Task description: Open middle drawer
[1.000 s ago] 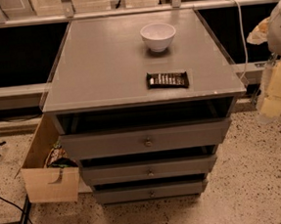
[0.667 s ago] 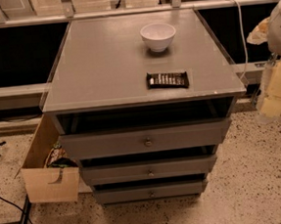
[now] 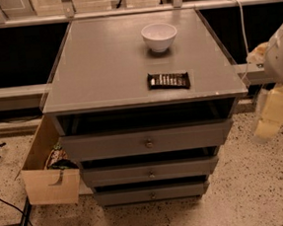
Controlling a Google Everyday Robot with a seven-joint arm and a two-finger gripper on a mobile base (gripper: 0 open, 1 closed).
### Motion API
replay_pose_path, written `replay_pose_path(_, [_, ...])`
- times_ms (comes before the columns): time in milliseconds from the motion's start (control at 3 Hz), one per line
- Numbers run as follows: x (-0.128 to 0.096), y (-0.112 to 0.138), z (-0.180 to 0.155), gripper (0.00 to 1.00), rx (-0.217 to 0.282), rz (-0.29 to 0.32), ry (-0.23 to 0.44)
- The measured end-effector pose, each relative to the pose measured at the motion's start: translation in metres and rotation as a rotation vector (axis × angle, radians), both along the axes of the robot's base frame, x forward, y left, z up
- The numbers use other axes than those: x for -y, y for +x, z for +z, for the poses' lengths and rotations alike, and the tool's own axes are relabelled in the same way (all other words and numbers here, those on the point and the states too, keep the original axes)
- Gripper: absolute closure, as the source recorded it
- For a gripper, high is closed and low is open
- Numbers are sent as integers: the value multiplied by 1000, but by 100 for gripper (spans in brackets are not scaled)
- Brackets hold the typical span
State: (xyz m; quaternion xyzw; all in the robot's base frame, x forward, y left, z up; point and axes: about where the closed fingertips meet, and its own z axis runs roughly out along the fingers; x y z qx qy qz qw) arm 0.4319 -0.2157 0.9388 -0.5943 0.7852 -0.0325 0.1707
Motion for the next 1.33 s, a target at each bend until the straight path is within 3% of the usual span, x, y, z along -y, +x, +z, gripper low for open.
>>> replay_pose_path(333, [0,-5,-36,0,-10,-4,-12])
replay_pose_path(1000, [0,-23,-127,0,-117,7,-43])
replay_pose_path(1333, [0,-27,-136,0,-133,10,-47])
